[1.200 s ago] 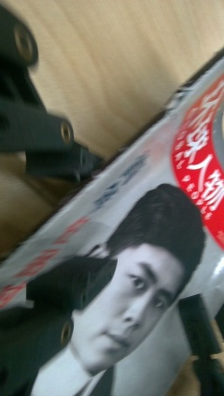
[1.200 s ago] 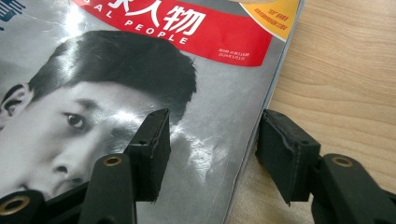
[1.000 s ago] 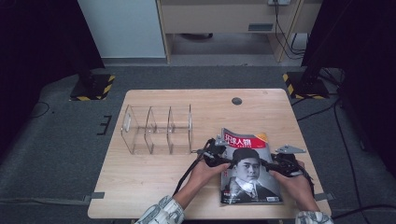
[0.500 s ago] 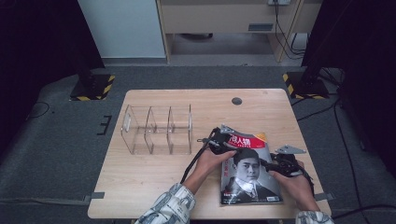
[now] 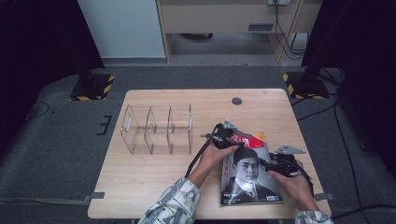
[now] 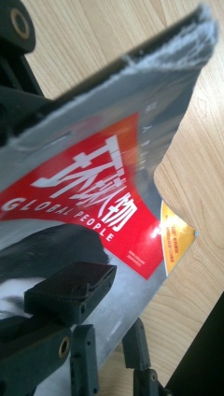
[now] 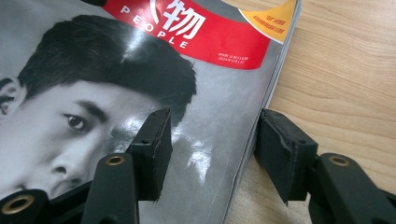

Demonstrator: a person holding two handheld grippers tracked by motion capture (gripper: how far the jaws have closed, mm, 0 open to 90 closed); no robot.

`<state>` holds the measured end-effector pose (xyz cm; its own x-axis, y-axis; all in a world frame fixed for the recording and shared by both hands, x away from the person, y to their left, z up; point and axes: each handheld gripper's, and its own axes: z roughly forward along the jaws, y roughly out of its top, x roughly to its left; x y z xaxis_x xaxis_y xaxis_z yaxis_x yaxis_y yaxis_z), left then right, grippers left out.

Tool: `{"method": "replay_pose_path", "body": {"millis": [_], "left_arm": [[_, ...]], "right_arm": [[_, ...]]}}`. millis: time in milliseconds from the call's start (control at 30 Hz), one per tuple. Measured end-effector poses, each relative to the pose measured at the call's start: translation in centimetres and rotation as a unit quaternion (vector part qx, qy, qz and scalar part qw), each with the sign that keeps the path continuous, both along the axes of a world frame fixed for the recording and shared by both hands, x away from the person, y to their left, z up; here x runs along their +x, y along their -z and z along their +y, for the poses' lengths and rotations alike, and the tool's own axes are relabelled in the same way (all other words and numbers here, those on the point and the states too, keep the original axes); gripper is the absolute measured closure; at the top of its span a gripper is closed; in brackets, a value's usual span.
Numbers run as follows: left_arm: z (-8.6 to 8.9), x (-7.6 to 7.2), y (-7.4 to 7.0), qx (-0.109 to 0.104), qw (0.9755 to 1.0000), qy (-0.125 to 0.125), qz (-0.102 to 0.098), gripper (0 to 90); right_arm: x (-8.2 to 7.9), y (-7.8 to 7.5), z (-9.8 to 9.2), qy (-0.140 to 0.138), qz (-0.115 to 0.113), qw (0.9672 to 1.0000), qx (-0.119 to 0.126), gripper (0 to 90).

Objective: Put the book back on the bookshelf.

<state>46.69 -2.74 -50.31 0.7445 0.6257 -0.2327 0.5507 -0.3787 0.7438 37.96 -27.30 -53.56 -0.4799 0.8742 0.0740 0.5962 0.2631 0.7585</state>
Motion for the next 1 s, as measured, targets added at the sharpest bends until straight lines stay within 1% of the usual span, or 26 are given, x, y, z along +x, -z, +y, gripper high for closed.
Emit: {"method": "replay_pose_path", "body": {"millis": [133, 200, 233, 300, 400, 433, 500, 533, 633, 700, 800, 867, 933, 1000], "left_arm": [[-0.2, 0.2, 0.1, 0.014, 0.9999, 0.007, 0.001, 46.1], [-0.2, 0.2, 0.0, 0.017, 0.9998, 0.01, 0.0, 48.6], [-0.3, 0.3, -0.1, 0.022, 0.9997, 0.012, -0.001, 49.5], [-0.4, 0.5, -0.3, 0.028, 0.9995, 0.015, -0.004, 49.6], [-0.4, 0.8, -0.7, 0.011, 0.9999, 0.008, -0.004, 50.9], [-0.4, 0.8, -0.8, 0.008, 0.9999, 0.008, -0.003, 51.0], [-0.6, 1.0, -0.8, 0.013, 0.9998, 0.012, -0.001, 51.3], [-0.6, 1.1, -0.8, 0.016, 0.9998, 0.013, 0.003, 52.1], [-0.7, 1.2, -0.8, 0.01, 0.9997, 0.014, 0.018, 55.6], [-1.0, 1.2, -0.9, 0.012, 0.9995, 0.019, 0.021, 57.2], [-1.1, 1.1, -1.0, 0.023, 0.9992, 0.027, 0.018, 59.7], [-1.2, 1.0, -1.1, 0.033, 0.9989, 0.027, 0.018, 62.8], [-1.4, 1.0, -1.3, 0.034, 0.9989, 0.027, 0.021, 67.5], [-1.5, 0.9, -1.4, 0.037, 0.9988, 0.026, 0.021, 70.1]], "right_arm": [[0.0, 0.1, 0.0, -0.002, -0.002, 1.0, 0.004, 46.1], [0.0, 0.1, -0.1, -0.005, -0.002, 1.0, 0.003, 46.2], [0.0, 0.1, -0.1, -0.005, -0.002, 1.0, 0.003, 46.2], [0.0, 0.1, -0.1, -0.003, -0.002, 1.0, 0.004, 46.2], [0.0, 0.1, 0.0, -0.002, -0.003, 1.0, 0.006, 46.2], [0.0, 0.1, 0.1, -0.003, -0.003, 1.0, 0.006, 46.3], [0.0, 0.1, 0.1, -0.004, -0.004, 1.0, 0.004, 46.3], [0.0, 0.1, 0.1, -0.004, -0.004, 1.0, 0.004, 46.3], [0.0, 0.1, 0.1, -0.005, -0.005, 1.0, 0.003, 46.3], [0.0, 0.1, 0.0, -0.006, -0.005, 1.0, 0.003, 46.3], [0.0, 0.1, 0.0, -0.006, -0.005, 1.0, 0.004, 46.3], [0.0, 0.1, 0.0, -0.008, -0.005, 1.0, 0.003, 46.4], [0.0, 0.1, 0.0, -0.008, -0.006, 1.0, 0.002, 46.3], [0.0, 0.1, 0.0, -0.007, -0.005, 1.0, 0.002, 46.3]]}}
